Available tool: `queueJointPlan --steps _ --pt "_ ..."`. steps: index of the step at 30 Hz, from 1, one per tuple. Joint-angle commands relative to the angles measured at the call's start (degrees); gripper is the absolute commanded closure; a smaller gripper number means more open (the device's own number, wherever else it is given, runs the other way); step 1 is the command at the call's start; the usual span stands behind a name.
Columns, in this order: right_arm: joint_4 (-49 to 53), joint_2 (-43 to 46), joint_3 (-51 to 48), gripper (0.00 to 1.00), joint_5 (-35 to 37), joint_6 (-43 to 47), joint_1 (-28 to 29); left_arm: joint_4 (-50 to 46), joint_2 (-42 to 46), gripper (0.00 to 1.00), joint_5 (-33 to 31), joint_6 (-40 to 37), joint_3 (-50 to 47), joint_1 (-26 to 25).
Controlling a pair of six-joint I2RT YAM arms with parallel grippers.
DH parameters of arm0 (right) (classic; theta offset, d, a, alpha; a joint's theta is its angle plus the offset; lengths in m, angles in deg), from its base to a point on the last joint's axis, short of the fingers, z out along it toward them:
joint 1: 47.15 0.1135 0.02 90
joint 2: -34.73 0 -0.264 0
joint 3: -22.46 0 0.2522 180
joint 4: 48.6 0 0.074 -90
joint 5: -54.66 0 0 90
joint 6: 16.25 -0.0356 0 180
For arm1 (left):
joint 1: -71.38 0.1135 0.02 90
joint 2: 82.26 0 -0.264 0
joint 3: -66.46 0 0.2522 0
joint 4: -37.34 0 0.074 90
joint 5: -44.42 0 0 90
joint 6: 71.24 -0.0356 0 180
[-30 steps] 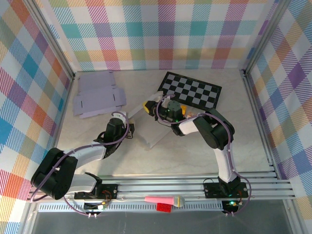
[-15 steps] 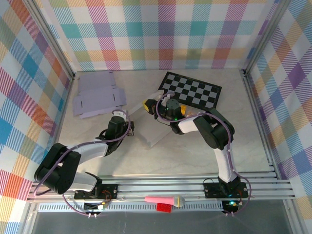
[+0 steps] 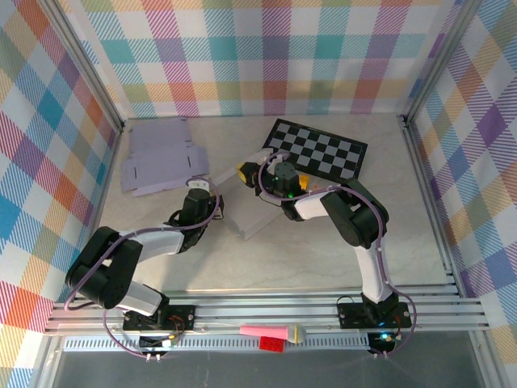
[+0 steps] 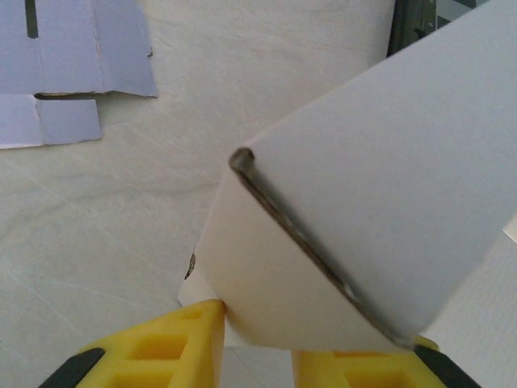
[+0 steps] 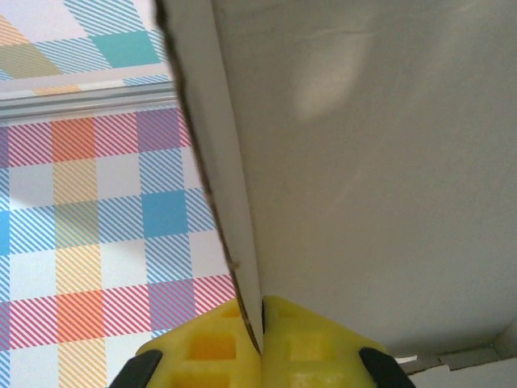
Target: Fold the paper box
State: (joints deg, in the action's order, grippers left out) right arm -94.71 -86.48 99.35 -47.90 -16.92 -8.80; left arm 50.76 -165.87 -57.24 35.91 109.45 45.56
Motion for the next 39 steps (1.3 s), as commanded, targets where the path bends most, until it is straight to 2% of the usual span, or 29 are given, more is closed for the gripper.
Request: queueJointPlan --steps 1,5,9,16,23,27,29,34,39 --pt "3.4 -1.6 0.4 1.0 -5.9 -1.0 2.9 3.7 -1.1 0.75 -0.9 0.4 2.3 -0.2" --pt "4.1 -1.8 1.3 1.0 -6.0 -1.2 2.9 2.0 -1.4 0.84 -0.8 -0.4 3.2 -0.4" --pt "5.7 -1.6 2.5 1.0 -6.0 -1.4 2.9 0.4 -1.3 0.99 -1.8 0.0 4.2 -0.7" --pt "10.4 -1.1 4.2 1.0 -5.5 -1.1 2.9 -5.5 -0.9 1.0 -4.1 1.5 7.2 -1.9" --pt "13.4 0.5 4.0 1.0 -4.0 -1.0 2.9 -13.5 0.6 1.0 -9.2 8.0 9.2 -2.7" --pt "17.1 1.7 4.7 1.0 -3.6 -0.9 3.0 -17.8 1.3 1.0 -9.0 9.7 10.5 -2.7" --pt "19.6 2.6 5.3 0.94 -3.6 -0.5 2.9 -20.1 1.9 1.0 -8.7 10.1 11.3 -2.7" --pt "25.7 5.7 5.7 0.68 -2.9 0.4 2.8 -26.5 4.7 1.0 -9.2 10.7 12.3 -2.6" --pt "30.9 9.7 6.0 0.47 -2.5 1.9 2.5 -32.7 6.4 1.0 -7.3 10.4 13.6 -2.3"
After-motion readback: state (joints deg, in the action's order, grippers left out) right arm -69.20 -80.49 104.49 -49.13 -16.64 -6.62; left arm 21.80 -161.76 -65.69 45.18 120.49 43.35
